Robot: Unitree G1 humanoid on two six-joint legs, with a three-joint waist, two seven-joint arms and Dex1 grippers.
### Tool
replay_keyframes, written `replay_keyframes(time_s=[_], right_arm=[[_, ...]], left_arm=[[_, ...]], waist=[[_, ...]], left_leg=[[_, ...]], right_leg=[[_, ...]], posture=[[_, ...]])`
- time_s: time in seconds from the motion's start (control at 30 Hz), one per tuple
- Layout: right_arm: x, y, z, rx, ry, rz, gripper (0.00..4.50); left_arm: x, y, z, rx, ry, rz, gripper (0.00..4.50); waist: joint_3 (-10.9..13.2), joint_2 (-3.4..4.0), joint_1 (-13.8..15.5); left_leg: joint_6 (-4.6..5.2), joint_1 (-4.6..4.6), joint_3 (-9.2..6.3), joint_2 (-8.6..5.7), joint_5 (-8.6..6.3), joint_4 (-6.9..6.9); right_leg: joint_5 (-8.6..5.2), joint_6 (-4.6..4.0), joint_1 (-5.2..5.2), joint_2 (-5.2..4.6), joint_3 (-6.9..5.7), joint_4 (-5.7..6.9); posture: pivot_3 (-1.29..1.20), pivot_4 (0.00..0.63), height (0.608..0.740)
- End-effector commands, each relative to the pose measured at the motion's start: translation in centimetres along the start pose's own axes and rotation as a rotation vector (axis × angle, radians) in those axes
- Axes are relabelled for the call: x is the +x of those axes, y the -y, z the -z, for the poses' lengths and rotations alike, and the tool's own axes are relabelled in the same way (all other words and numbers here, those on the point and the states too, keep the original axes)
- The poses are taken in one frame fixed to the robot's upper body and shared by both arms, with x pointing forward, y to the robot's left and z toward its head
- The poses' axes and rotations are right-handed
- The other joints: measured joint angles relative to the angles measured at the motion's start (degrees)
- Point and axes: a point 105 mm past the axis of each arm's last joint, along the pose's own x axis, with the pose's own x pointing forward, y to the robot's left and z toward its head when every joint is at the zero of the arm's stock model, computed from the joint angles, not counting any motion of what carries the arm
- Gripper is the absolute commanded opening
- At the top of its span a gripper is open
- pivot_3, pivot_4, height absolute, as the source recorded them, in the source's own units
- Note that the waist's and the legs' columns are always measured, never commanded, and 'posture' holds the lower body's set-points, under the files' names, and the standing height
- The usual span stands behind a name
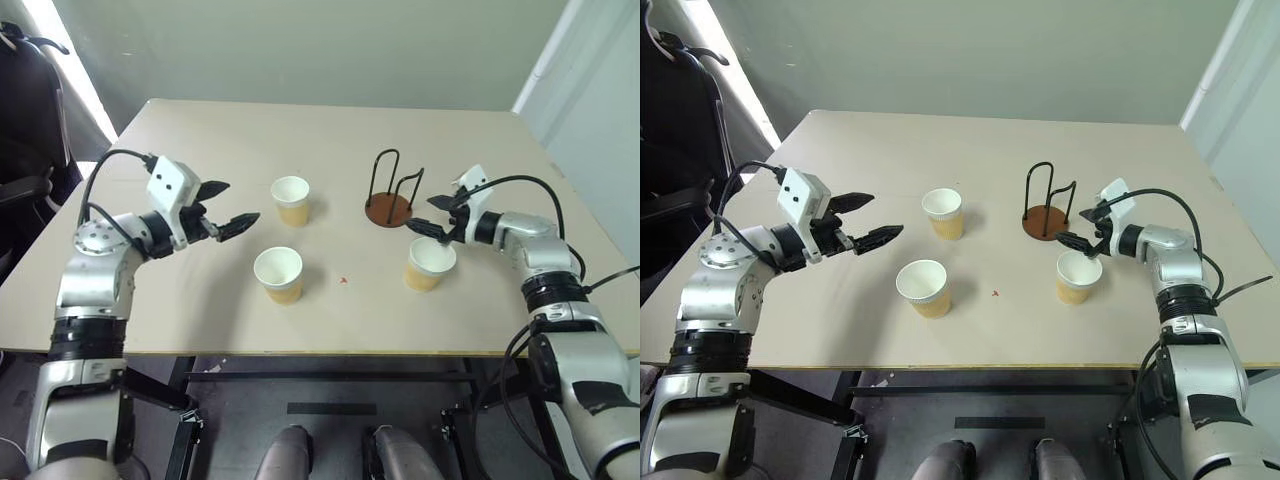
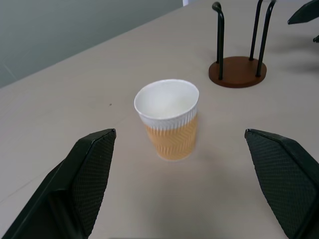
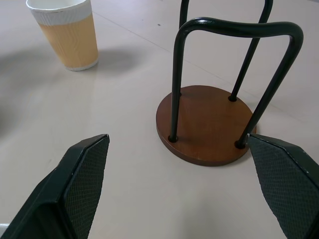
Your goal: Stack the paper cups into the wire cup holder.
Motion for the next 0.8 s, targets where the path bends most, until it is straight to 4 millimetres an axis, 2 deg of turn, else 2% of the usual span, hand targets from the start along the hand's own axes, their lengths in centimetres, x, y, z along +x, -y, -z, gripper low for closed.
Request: replay_keyframes(time_s=[0.03, 0.47, 0.63, 0.8], right_arm=[[-0.8, 0.5, -0.3, -0.023, 0.003, 0.007, 4.5], [-1.3, 0.0, 0.2, -0.029, -0.028, -0.015, 4.5], [-0.7, -0.8, -0.2, -0.045, -0.03, -0.054, 4.5], [-0.2, -0.7, -0.8, -0.052, -0.015, -0.034, 4.5]], left_arm=[[0.5, -0.1, -1.2, 0.042, 0.033, -0.001, 4.45], [1.6, 0.1, -1.2, 0.041, 0.045, 0.032, 4.45], [2.0, 0.2, -1.0, 0.042, 0.047, 0.04, 4.45], [2.0, 0.2, -0.9, 0.043, 0.046, 0.041, 4.45]], waist=[[0.0, 0.0, 0.0], [0.0, 0.0, 0.2], [0.0, 0.0, 0.1], [0.0, 0.0, 0.0]], left_leg=[[0.0, 0.0, 0.0, 0.0, 0.0, 0.0], [0.0, 0.0, -0.01, 0.0, 0.0, 0.01], [0.0, 0.0, -0.01, 0.0, 0.0, 0.02], [0.0, 0.01, -0.01, 0.0, 0.0, 0.02]], right_leg=[[0.0, 0.0, 0.0, 0.0, 0.0, 0.0], [0.0, 0.0, 0.04, 0.0, -0.01, -0.01], [0.0, 0.0, 0.03, 0.01, -0.01, -0.02], [0.0, 0.01, 0.03, 0.01, -0.01, -0.02]], posture=[[0.0, 0.15, 0.74], [0.0, 0.15, 0.74], [0.0, 0.15, 0.74], [0.0, 0.15, 0.74]])
